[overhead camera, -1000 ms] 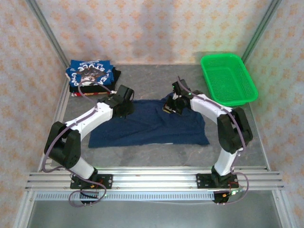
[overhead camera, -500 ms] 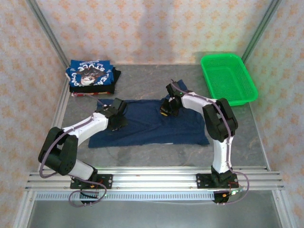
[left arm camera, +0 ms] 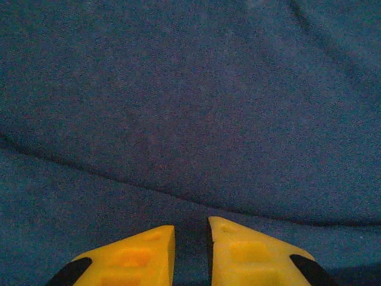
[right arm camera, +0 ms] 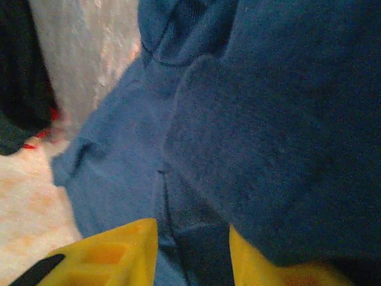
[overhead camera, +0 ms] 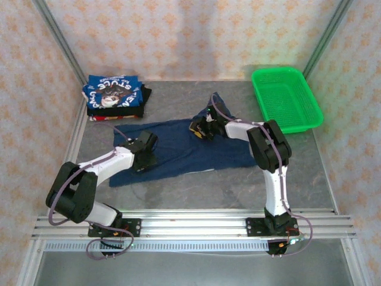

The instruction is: Fold and stack the t-shirts

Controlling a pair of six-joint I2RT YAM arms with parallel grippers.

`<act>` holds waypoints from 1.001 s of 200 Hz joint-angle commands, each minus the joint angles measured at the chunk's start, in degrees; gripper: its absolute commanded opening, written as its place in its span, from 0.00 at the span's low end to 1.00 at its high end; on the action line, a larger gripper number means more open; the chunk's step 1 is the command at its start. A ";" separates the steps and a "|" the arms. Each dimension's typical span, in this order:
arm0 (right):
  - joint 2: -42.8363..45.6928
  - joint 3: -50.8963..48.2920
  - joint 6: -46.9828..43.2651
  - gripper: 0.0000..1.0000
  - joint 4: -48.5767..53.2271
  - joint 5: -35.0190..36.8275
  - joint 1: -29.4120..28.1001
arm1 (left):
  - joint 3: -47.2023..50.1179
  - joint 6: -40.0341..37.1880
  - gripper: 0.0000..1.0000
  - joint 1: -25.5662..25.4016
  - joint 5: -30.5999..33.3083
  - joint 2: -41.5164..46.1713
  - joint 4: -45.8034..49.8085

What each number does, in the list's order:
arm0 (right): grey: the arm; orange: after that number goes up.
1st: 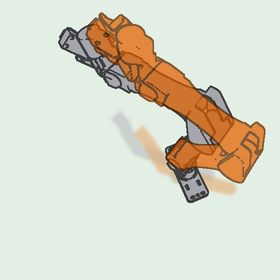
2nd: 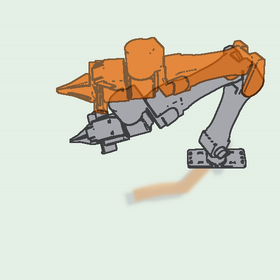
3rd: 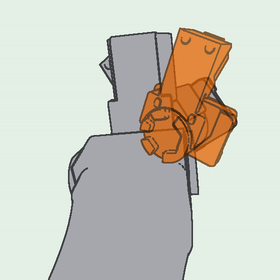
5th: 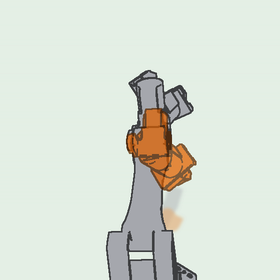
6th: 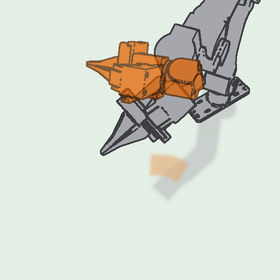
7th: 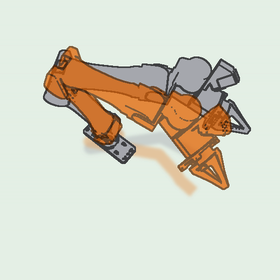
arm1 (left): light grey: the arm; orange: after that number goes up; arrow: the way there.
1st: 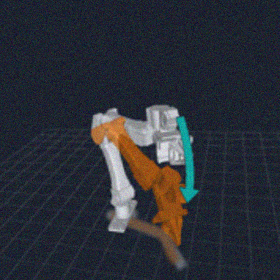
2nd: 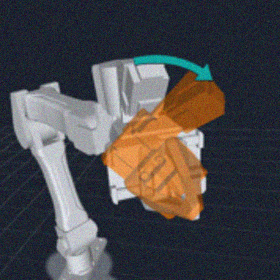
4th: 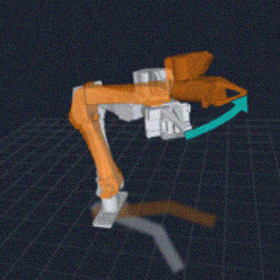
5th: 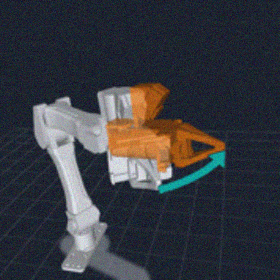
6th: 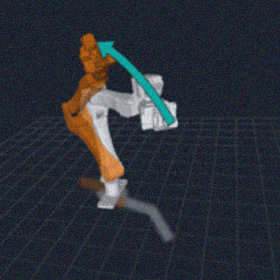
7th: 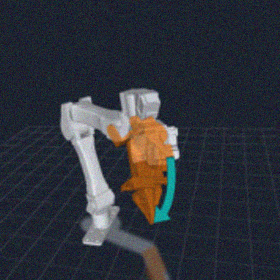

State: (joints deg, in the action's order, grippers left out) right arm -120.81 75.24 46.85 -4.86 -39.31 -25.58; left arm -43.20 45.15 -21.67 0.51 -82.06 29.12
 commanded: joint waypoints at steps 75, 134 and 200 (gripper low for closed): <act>27.10 -5.30 -16.12 0.71 28.23 9.70 15.40 | -4.98 -1.01 0.52 6.53 0.12 12.46 4.35; 18.74 -6.75 -18.06 0.40 31.00 8.60 15.97 | -5.71 -3.85 0.57 11.35 -3.90 3.77 -2.37; 17.31 -15.47 -12.58 0.24 36.33 19.72 15.74 | -3.69 -1.73 0.49 12.11 -2.28 -4.31 -3.27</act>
State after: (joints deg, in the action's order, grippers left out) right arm -104.92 63.33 31.92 25.67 -27.11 -9.69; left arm -47.79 42.59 -9.96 -2.76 -85.23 27.44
